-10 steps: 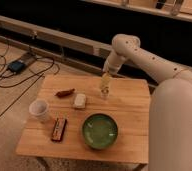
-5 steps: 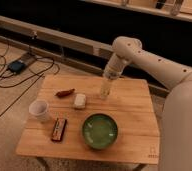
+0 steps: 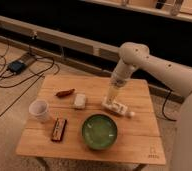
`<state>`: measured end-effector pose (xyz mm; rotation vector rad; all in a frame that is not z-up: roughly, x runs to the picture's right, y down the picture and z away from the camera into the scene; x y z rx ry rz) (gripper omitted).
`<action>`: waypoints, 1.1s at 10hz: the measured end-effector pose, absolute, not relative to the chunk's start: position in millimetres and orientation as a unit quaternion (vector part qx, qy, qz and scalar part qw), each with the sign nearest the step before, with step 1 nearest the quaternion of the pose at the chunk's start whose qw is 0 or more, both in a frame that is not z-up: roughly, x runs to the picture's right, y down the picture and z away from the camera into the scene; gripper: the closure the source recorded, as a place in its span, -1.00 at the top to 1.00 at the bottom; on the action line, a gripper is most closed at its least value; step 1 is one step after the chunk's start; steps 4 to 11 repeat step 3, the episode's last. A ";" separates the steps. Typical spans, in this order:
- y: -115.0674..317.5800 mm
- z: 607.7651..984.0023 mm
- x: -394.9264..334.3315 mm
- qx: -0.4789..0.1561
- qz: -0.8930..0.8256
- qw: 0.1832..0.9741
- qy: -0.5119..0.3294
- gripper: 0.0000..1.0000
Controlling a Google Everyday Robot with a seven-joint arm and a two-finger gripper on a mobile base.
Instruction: Knock the bottle over
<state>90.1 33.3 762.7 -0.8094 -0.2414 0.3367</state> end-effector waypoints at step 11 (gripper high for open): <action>33.0 763.0 86.8 -0.391 0.160 0.899 -0.118 0.60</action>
